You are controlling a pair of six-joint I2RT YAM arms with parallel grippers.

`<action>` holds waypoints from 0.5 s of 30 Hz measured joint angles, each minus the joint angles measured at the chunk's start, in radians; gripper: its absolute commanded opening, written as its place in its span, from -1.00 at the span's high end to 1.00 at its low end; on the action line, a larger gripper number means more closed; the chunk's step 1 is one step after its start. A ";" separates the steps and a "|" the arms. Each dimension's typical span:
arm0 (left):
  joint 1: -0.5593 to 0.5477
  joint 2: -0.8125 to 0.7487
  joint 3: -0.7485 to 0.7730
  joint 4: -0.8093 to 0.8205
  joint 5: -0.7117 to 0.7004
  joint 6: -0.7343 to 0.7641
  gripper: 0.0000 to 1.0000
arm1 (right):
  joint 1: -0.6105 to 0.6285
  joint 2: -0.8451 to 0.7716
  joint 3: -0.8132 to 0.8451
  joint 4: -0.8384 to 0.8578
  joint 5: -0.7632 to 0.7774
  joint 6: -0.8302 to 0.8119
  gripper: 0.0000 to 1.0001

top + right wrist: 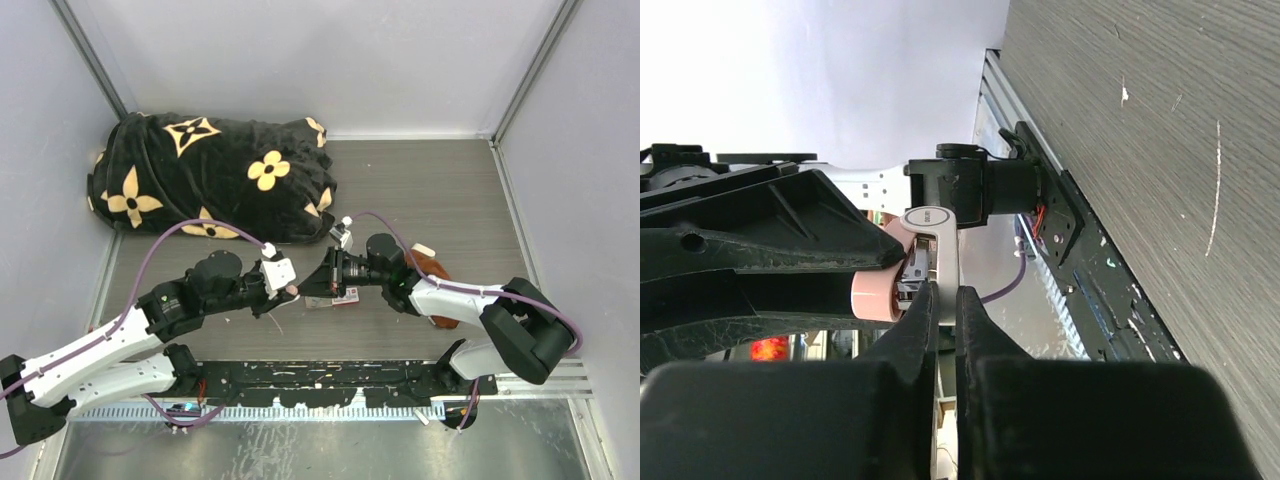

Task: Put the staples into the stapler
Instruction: Open the stapler at the center of the board.

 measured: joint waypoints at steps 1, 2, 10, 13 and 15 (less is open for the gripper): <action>0.000 -0.003 0.000 0.001 -0.001 0.000 1.00 | 0.000 0.000 -0.005 0.013 0.000 0.008 0.99; 0.000 -0.005 0.000 0.002 -0.001 0.000 0.97 | 0.000 0.000 -0.009 0.025 0.000 0.014 0.99; 0.000 0.019 0.000 0.013 -0.003 0.003 -0.38 | 0.002 -0.003 -0.060 0.101 0.052 0.036 0.99; 0.000 0.034 0.000 0.021 -0.014 -0.005 -0.72 | 0.005 -0.024 -0.076 0.097 0.101 0.021 0.99; 0.000 0.036 0.003 0.023 -0.022 -0.021 -0.87 | 0.005 -0.052 -0.078 0.059 0.156 -0.019 0.99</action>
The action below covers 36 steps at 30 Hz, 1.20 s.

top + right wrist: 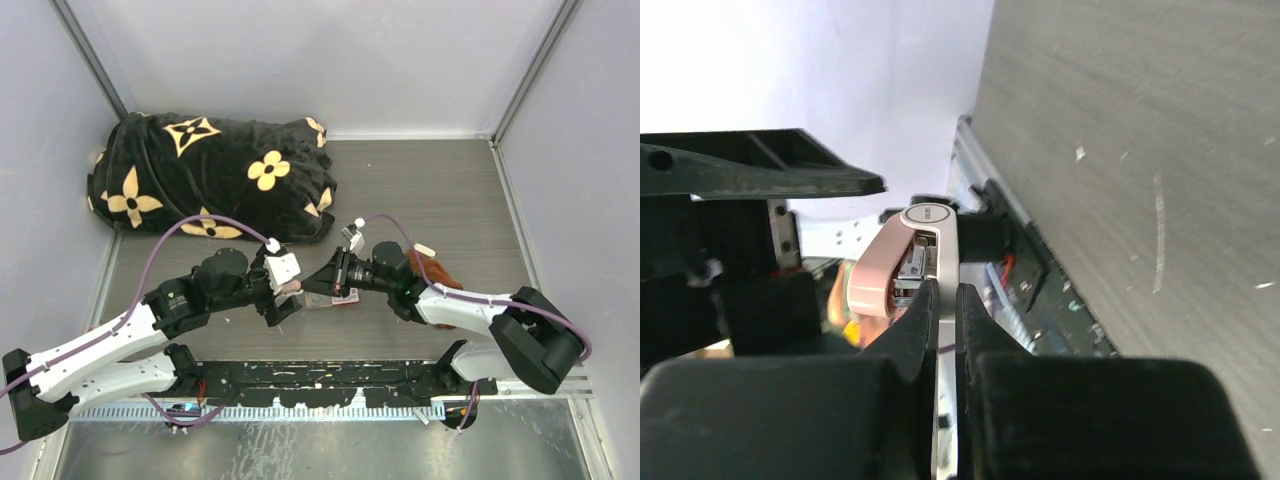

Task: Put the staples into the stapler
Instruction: Open the stapler at the center of the board, then place the stapler at the center of the board.

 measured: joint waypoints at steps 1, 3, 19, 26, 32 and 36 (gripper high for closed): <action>0.000 0.003 0.007 0.000 -0.009 -0.013 -0.90 | 0.001 -0.012 0.000 -0.017 0.026 -0.019 0.99; 0.000 0.014 0.035 -0.002 -0.037 -0.058 -0.97 | 0.002 -0.040 0.001 -0.076 0.100 -0.077 0.99; 0.143 0.369 0.143 0.062 -0.298 -0.638 -0.94 | 0.002 0.108 0.052 -0.228 0.502 -0.339 0.99; 0.171 0.508 0.143 0.107 -0.274 -0.697 -0.80 | 0.002 0.151 0.071 -0.230 0.520 -0.359 0.99; 0.178 0.612 0.143 0.123 -0.246 -0.708 -0.62 | -0.002 0.164 0.075 -0.231 0.519 -0.363 0.99; 0.182 0.637 0.145 0.124 -0.243 -0.706 -0.59 | -0.005 0.169 0.080 -0.230 0.517 -0.365 0.99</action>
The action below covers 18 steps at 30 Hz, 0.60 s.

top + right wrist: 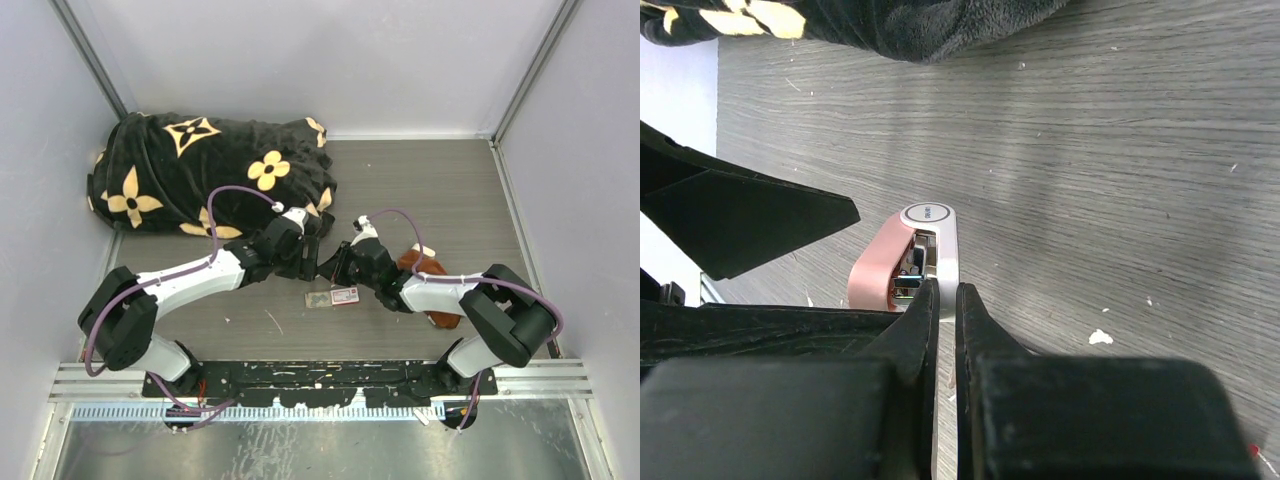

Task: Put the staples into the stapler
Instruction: Place the stapler at the center of the board.

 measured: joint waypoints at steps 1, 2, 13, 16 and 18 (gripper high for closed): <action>0.000 0.004 0.001 0.001 0.000 0.001 -0.58 | 0.000 0.001 0.000 0.000 -0.001 0.000 0.99; 0.000 0.008 0.003 0.002 0.000 0.003 -0.57 | -0.003 0.002 0.001 0.000 -0.002 -0.001 0.99; 0.014 0.026 0.006 0.011 -0.010 0.021 -0.50 | -0.035 0.005 0.005 0.000 -0.025 -0.005 0.99; 0.033 0.017 -0.006 0.030 0.010 0.020 -0.49 | -0.042 0.009 0.014 0.000 -0.033 -0.009 0.99; 0.048 0.004 -0.015 0.042 0.030 0.019 -0.49 | -0.047 0.008 0.017 0.005 -0.043 -0.010 0.99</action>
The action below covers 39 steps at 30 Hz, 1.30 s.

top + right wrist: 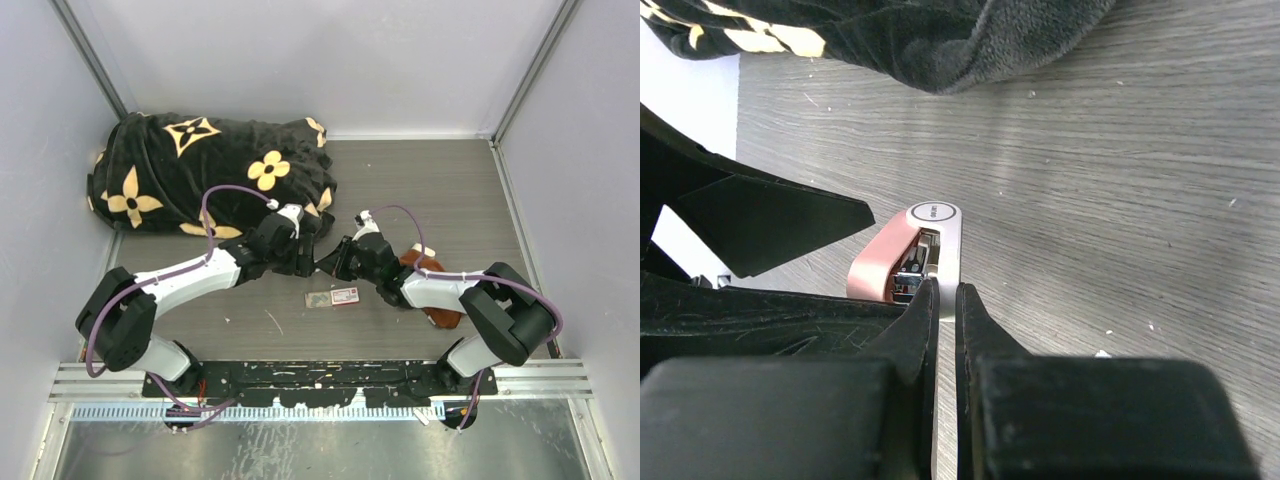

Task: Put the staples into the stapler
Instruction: Place the stapler at the center of the board.

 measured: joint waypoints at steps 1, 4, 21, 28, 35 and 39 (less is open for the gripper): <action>0.008 -0.006 -0.004 0.004 0.009 -0.002 -0.48 | -0.002 0.000 0.001 0.003 -0.004 0.000 0.99; 0.031 -0.021 -0.018 0.021 0.043 -0.005 -0.48 | -0.007 0.000 0.003 0.016 -0.014 0.000 0.99; 0.160 -0.092 -0.143 0.030 0.024 -0.016 -0.47 | -0.051 0.011 0.000 -0.043 -0.032 -0.026 0.99; 0.197 -0.093 -0.192 0.039 0.024 -0.016 -0.45 | -0.083 0.014 -0.003 -0.046 -0.074 -0.036 0.99; 0.202 -0.110 -0.241 0.096 0.069 -0.016 -0.47 | -0.165 0.074 0.006 -0.044 -0.187 -0.044 0.99; 0.202 -0.117 -0.242 0.161 0.108 -0.023 -0.50 | -0.202 0.117 0.046 -0.051 -0.250 -0.059 0.99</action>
